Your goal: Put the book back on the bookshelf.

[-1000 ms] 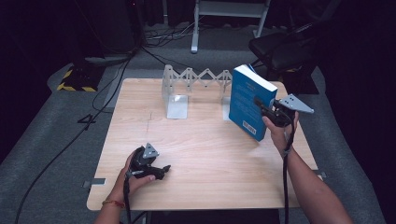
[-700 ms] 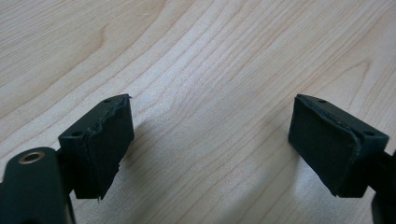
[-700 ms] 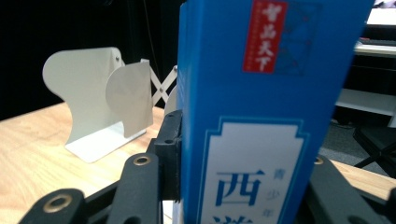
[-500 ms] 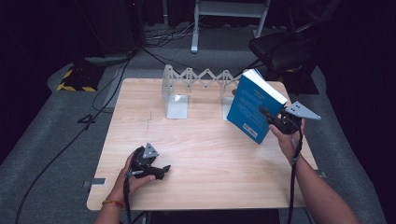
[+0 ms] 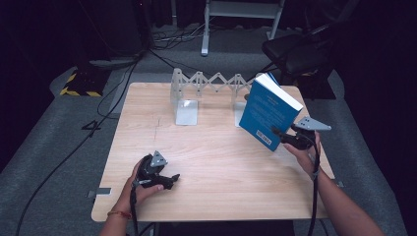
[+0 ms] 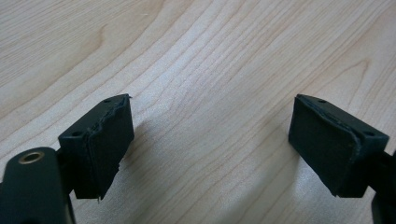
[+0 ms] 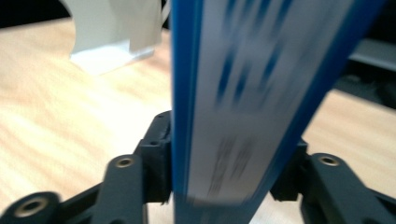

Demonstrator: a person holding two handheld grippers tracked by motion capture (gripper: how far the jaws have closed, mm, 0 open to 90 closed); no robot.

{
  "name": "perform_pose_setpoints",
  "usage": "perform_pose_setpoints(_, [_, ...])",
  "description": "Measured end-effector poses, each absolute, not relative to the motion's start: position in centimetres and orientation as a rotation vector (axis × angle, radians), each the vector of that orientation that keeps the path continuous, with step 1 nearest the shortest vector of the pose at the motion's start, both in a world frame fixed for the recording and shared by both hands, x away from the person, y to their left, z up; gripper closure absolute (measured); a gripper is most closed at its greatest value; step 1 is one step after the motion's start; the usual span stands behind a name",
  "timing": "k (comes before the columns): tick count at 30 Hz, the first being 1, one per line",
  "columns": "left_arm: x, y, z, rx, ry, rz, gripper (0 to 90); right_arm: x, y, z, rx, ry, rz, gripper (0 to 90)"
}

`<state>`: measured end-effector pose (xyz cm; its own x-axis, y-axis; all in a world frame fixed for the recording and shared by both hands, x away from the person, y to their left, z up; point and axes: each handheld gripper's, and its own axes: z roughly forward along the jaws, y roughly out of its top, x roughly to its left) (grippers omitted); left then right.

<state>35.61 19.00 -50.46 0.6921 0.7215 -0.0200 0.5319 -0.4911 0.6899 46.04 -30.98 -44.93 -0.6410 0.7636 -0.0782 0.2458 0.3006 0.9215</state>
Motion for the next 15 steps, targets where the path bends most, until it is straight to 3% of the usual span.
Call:
perform_pose_setpoints(4, [35.6, 18.9, -50.5, 2.211, 0.953, 0.355, 14.7, 46.2, -30.6, -46.0, 0.927, 2.044, 1.368, 60.7])
perform_pose_setpoints(15, [35.6, 18.9, -50.5, 2.213, 0.951, 0.354, 14.6, 47.1, -27.4, -46.1, 1.014, 1.95, 1.325, 61.4])
